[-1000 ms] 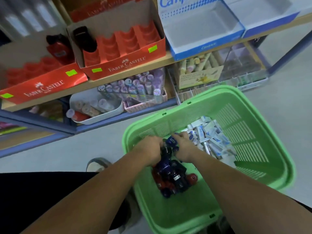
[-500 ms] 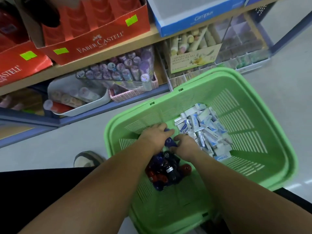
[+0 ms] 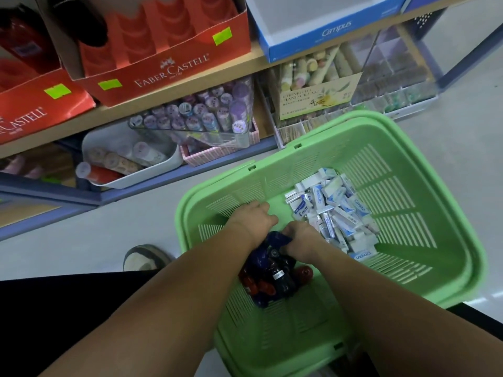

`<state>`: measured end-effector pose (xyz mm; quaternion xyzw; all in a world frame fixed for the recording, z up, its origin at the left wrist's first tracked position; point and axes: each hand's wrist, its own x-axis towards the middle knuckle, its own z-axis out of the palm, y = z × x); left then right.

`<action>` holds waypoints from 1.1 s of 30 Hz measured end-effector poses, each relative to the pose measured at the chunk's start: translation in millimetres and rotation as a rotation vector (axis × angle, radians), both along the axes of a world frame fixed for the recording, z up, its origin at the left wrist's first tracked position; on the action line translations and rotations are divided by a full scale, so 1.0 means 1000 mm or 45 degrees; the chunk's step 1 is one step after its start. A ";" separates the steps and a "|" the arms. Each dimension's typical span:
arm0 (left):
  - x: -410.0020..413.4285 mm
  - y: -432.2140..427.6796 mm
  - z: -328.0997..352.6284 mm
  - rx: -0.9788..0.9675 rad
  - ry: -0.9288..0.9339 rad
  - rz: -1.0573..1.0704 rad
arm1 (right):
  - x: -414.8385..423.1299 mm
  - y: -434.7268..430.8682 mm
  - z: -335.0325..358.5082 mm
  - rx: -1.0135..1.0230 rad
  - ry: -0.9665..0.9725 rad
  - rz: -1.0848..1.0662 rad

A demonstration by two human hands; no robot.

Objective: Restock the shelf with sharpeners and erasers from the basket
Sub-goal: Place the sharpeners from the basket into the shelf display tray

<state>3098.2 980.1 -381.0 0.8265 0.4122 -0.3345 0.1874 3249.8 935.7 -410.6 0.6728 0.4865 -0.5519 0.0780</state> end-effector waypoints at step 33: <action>-0.194 0.003 0.324 0.038 -1.006 1.062 | -0.114 0.090 0.337 0.567 0.735 0.028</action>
